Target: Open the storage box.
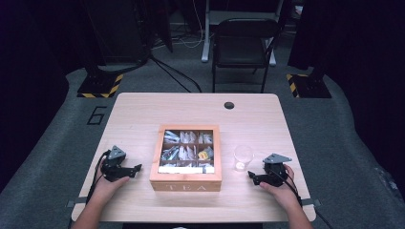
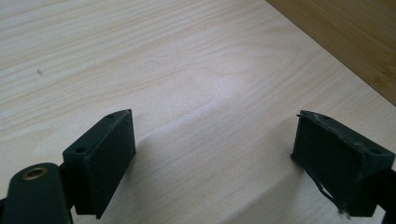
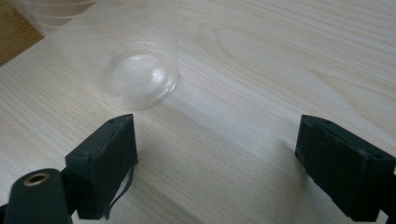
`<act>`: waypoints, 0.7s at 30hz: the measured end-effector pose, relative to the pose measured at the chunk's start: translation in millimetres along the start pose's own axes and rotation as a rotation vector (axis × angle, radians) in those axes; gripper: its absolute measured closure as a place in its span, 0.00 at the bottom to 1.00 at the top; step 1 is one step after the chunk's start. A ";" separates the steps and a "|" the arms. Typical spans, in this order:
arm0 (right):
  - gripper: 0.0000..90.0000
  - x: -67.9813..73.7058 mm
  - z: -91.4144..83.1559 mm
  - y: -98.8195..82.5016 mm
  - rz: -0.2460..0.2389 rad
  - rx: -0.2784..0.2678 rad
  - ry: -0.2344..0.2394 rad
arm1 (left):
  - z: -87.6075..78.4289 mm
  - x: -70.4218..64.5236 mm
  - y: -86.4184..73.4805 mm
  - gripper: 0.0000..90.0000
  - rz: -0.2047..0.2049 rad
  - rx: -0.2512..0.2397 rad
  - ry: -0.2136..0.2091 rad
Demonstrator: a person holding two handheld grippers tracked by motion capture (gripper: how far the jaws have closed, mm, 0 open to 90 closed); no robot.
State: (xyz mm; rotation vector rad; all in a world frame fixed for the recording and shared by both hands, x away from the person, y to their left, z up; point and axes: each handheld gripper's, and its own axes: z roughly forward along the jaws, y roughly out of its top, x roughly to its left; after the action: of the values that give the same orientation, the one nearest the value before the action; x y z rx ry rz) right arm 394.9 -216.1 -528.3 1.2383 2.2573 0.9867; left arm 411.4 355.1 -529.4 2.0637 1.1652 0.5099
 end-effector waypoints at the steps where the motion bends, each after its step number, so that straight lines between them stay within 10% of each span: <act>1: 0.13 0.1 0.0 0.0 0.001 0.000 0.000 | 0.0 0.3 0.0 0.14 0.004 0.000 0.000; 21: 0.13 1.7 -0.3 -0.7 0.012 -0.004 -0.017 | 0.4 -1.5 0.0 0.14 -0.010 -0.005 0.011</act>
State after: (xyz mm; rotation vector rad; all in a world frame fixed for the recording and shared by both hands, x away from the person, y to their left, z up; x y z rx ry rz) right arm 393.5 -215.1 -528.5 1.2553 2.2364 0.9803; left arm 410.9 353.8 -529.7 2.0526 1.1784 0.5192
